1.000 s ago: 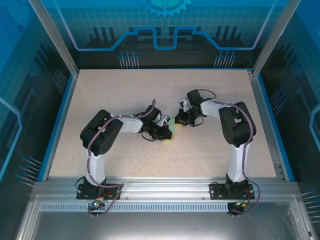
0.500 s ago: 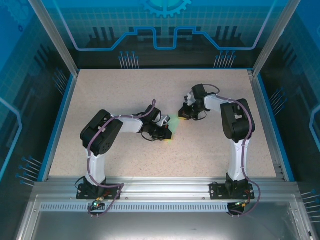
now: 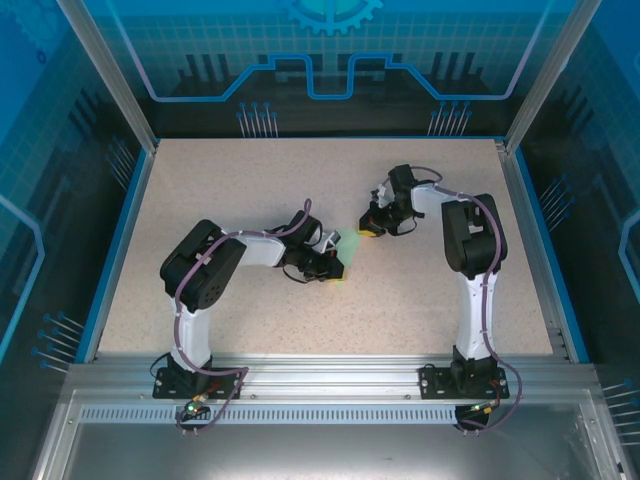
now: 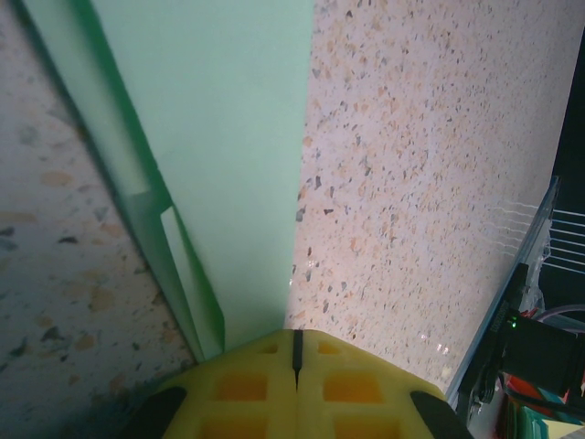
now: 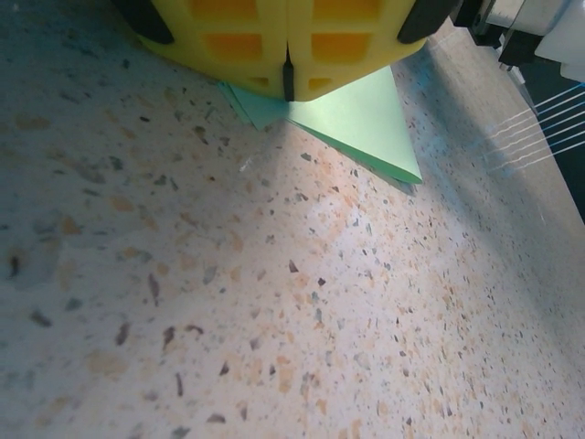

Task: Fold a paper plane with a square sheet of paper (fold left side to right side)
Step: Fold the wing for the fifth time at the center of the table.

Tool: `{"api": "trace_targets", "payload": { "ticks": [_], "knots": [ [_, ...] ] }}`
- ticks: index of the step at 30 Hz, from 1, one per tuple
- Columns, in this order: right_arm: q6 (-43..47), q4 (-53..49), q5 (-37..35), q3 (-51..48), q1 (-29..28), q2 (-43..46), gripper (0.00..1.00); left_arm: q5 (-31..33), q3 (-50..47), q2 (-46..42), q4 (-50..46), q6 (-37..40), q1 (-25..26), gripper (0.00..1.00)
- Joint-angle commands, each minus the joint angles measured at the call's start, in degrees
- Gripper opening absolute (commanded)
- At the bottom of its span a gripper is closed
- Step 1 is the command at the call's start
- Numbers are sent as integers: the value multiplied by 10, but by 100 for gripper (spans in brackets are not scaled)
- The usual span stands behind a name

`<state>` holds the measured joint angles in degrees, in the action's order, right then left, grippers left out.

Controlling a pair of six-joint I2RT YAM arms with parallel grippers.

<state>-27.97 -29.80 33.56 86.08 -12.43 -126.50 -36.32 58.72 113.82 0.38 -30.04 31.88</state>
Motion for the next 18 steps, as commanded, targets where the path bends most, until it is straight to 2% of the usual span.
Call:
{"api": "trace_targets", "payload": {
  "ticks": [1, 18],
  "knots": [
    [11, 20, -82, 25, 31, -37, 4, 52, -37, 19, -96, 12, -6, 6],
    [-8, -8, -59, 43, 29, -59, 5, 20, -117, -54, -129, 29, 24, 9]
  ]
}}
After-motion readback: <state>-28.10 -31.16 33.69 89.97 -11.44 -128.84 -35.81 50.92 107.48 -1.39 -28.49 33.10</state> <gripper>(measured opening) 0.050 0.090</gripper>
